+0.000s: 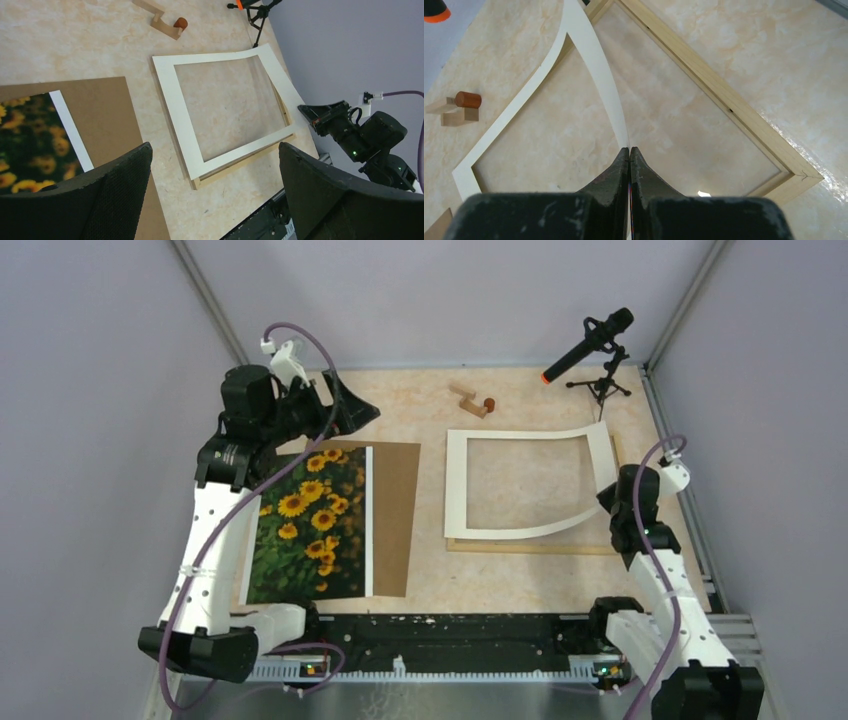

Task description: Put the photo into the frame

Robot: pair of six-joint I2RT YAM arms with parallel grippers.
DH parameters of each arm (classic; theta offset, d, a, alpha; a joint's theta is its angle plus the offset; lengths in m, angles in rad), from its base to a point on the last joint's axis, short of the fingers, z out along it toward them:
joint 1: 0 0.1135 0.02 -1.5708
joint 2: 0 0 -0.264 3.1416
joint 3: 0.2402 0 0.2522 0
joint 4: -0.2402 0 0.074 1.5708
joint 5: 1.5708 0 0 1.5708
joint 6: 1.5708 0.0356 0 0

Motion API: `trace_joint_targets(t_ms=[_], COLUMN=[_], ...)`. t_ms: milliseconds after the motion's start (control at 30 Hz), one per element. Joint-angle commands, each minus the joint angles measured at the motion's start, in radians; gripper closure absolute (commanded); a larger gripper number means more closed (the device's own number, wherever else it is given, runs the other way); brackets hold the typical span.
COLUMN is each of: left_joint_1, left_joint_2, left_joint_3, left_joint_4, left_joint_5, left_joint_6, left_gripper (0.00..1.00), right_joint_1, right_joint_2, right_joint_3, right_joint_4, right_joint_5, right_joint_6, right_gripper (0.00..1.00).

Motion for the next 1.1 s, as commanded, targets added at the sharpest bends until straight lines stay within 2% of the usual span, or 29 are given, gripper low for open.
trace_joint_targets(t_ms=[0,167,300,433,667,867,1067], left_joint_1=[-0.035,-0.059,-0.079,-0.090,-0.095,-0.098,-0.101], left_joint_2=[-0.017,-0.002,0.015,0.030,0.048,0.049,0.049], left_joint_3=[-0.029,-0.074,-0.099,-0.104,-0.111,-0.118,-0.128], left_joint_4=[0.092,0.111,0.124,0.130,0.134,0.133,0.134], left_joint_5=[0.013,0.016,0.018,0.020,0.017,0.013,0.009], left_joint_6=[0.010,0.016,0.019,0.024,0.026,0.032,0.039], left_gripper=[0.01,0.01,0.01,0.01,0.01,0.01,0.01], right_joint_1=[-0.038,-0.098,-0.225,-0.249,-0.249,-0.250,-0.249], right_joint_2=[0.011,0.022,0.066,0.124,0.131,0.074,0.093], right_joint_3=[0.026,0.039,0.045,0.049,0.001,0.010,0.107], right_joint_4=[0.065,0.066,0.101,0.144,0.191,0.120,-0.001], right_joint_5=[-0.001,-0.061,-0.286,-0.456,-0.524,-0.507,-0.541], right_joint_6=[-0.076,-0.176,-0.262,-0.321,-0.256,-0.253,-0.323], right_gripper=[1.00,1.00,1.00,1.00,1.00,1.00,1.00])
